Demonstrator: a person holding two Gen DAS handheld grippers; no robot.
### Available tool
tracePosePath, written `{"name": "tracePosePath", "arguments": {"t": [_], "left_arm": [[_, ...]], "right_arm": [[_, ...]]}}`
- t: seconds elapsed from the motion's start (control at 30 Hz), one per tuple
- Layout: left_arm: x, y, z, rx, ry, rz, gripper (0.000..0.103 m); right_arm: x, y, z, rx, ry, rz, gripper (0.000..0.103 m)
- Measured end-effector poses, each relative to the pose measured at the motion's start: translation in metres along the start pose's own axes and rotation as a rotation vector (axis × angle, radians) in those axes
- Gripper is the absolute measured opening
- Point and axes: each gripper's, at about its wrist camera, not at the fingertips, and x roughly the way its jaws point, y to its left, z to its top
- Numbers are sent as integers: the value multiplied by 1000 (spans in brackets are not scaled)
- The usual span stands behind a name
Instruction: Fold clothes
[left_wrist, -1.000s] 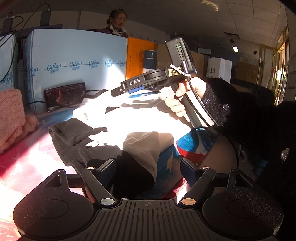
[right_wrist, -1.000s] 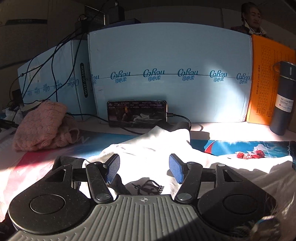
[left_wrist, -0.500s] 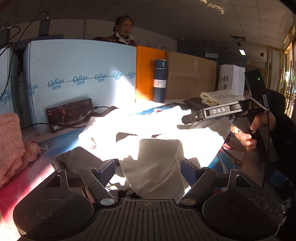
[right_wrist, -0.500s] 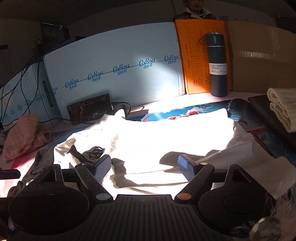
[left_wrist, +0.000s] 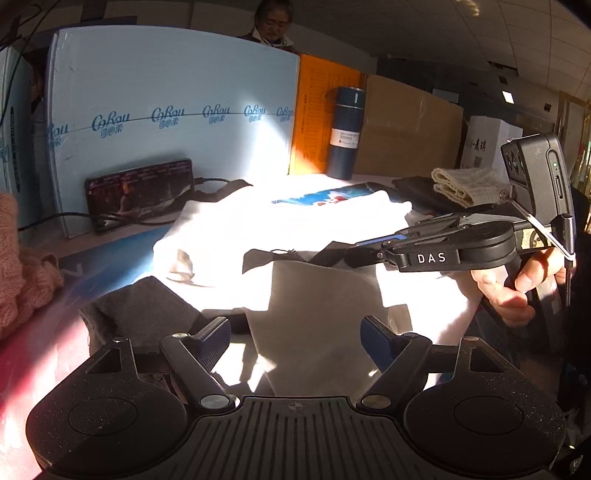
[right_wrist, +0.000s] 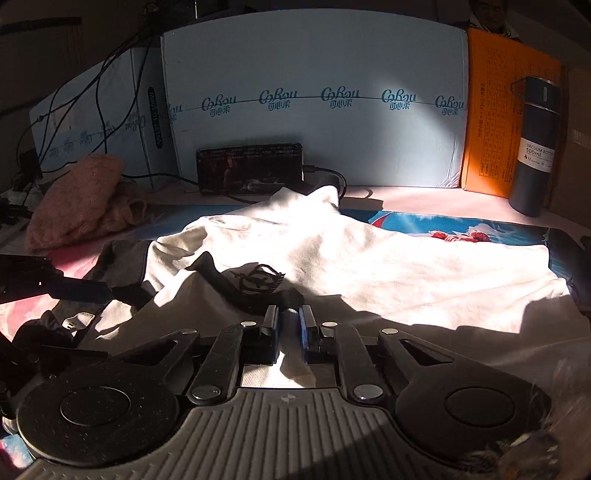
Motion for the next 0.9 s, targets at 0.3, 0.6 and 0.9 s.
{"name": "tracePosePath", "arguments": {"t": [0.3, 0.6, 0.9], "left_arm": [[8, 0, 9, 75, 31, 59, 80], [37, 39, 38, -66, 28, 38, 91], [51, 107, 82, -362, -76, -133, 91]], "right_arm": [[1, 6, -2, -97, -31, -132, 58], [3, -9, 1, -107, -4, -130, 77], [5, -52, 46, 209, -147, -32, 92]]}}
